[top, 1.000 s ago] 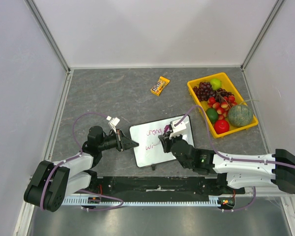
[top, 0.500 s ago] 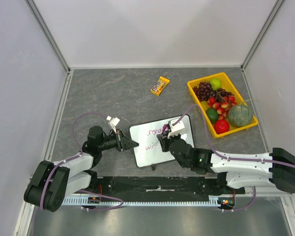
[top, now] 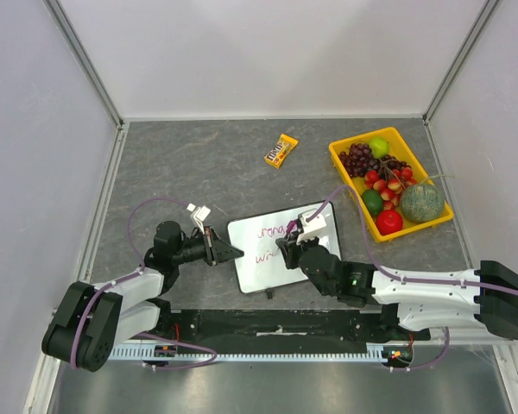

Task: Write a sentence on the whiteboard
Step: Write on the whiteboard marker without the cap.

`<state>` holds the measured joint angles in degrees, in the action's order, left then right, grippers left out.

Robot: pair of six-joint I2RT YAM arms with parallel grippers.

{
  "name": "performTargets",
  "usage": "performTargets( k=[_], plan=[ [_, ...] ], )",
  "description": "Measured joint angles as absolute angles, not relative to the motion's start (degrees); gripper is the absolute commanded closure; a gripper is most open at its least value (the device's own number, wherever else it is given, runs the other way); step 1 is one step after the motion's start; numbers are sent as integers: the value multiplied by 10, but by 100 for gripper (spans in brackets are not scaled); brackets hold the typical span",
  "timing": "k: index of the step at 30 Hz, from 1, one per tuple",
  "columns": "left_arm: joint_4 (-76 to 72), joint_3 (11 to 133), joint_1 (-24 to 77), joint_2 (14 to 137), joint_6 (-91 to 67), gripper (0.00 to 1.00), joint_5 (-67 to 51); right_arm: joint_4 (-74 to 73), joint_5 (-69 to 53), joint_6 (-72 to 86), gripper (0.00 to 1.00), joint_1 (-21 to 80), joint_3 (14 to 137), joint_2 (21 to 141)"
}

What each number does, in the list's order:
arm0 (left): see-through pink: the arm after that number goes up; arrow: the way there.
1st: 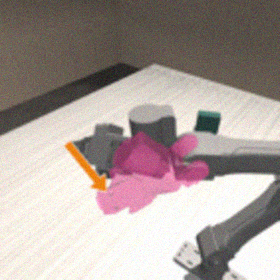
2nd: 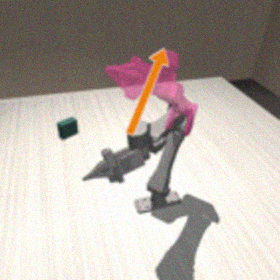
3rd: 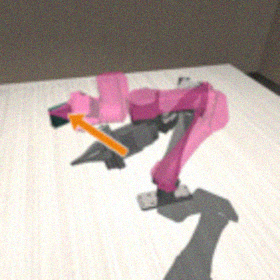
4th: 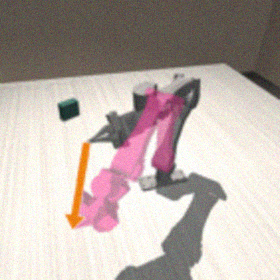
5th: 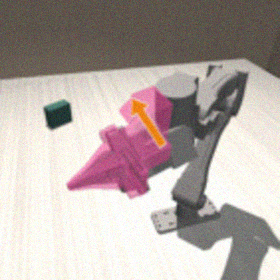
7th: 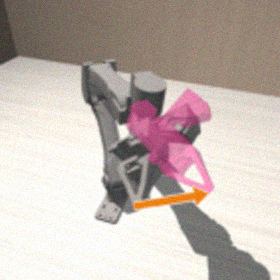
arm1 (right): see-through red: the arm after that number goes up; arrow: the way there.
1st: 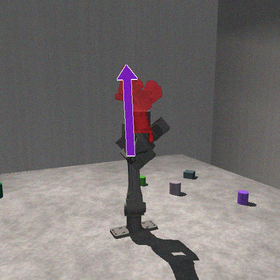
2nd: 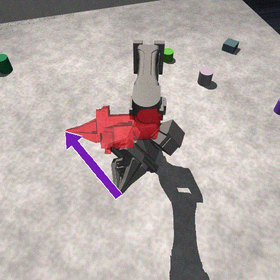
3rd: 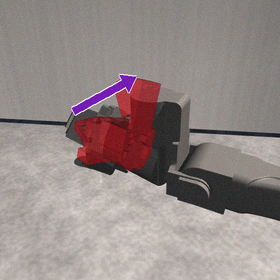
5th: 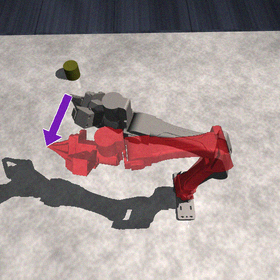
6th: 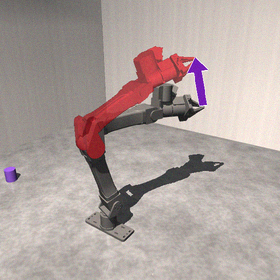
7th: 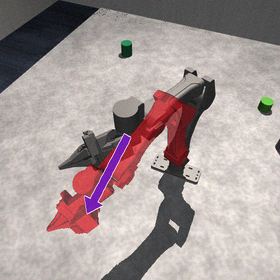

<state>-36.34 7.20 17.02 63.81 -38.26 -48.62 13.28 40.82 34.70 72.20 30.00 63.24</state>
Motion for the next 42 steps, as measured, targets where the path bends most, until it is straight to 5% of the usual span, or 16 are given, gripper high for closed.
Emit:
performTargets(
  k=[42],
  plan=[
    [-364, 72, 171, 638, -383, 98, -486, 104, 426, 308, 100, 712, 333, 608]
  ],
)
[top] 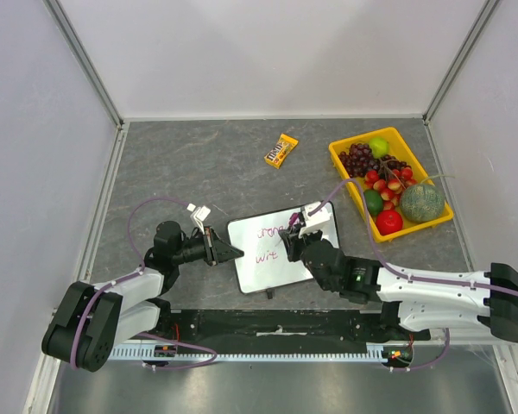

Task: Write a sentence on the whiteboard
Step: Write on the whiteboard marker without the cap.

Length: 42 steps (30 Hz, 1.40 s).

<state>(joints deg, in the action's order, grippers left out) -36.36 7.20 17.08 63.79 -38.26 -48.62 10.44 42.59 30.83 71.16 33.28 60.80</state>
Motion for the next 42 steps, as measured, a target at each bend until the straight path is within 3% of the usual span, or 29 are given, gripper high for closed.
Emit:
performTargets(
  k=[42],
  plan=[
    [-363, 72, 171, 638, -383, 98, -484, 137, 382, 369, 100, 698, 272, 607]
  ],
)
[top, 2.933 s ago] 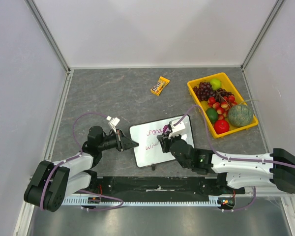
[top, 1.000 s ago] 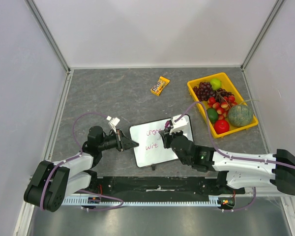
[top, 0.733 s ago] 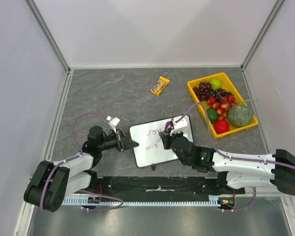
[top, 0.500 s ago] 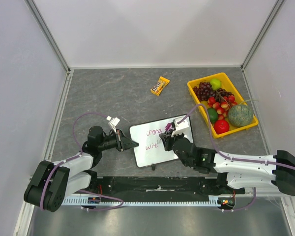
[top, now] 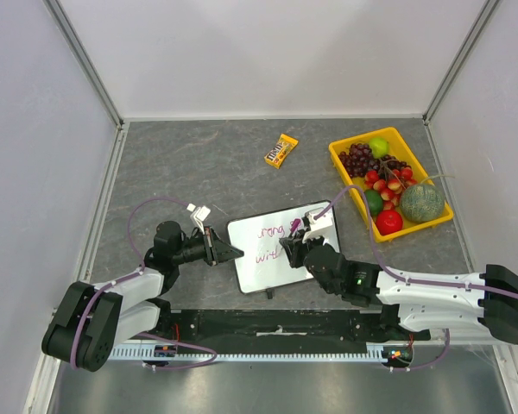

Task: Write a sentence on the whiteboard
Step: Write on the whiteboard marker without the cap.

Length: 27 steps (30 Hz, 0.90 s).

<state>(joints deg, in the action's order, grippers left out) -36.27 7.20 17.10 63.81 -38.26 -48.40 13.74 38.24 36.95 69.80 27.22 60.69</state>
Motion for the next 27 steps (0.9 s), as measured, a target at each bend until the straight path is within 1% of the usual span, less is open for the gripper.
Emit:
performTargets(
  k=[27],
  plan=[
    [-363, 72, 171, 638, -383, 98, -484, 125, 410, 354, 100, 699, 287, 606]
  ],
)
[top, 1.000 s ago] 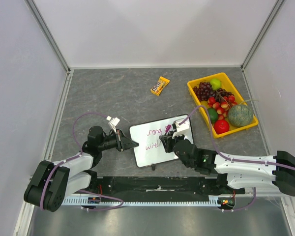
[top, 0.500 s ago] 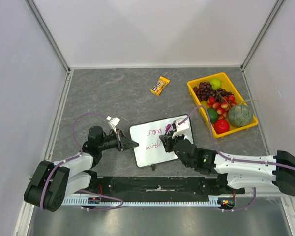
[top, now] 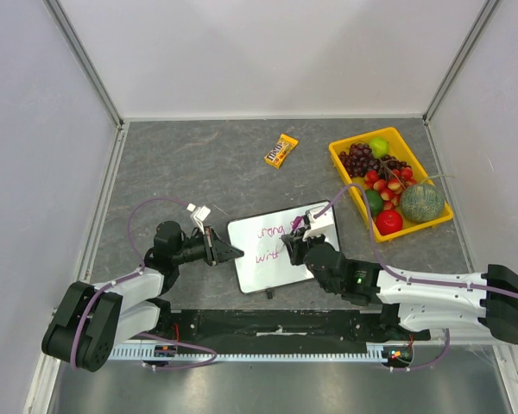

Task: Write a sentence on the whiteboard
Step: Write on the whiteboard marker without the cap.

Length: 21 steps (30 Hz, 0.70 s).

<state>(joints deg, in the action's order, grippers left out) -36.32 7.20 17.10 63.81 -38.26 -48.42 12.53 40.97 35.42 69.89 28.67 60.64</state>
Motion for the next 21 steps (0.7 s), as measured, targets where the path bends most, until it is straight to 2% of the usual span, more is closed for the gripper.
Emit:
performTargets(
  k=[21],
  plan=[
    [-363, 72, 171, 638, -383, 98, -484, 115, 392, 374, 100, 698, 267, 588]
  ],
)
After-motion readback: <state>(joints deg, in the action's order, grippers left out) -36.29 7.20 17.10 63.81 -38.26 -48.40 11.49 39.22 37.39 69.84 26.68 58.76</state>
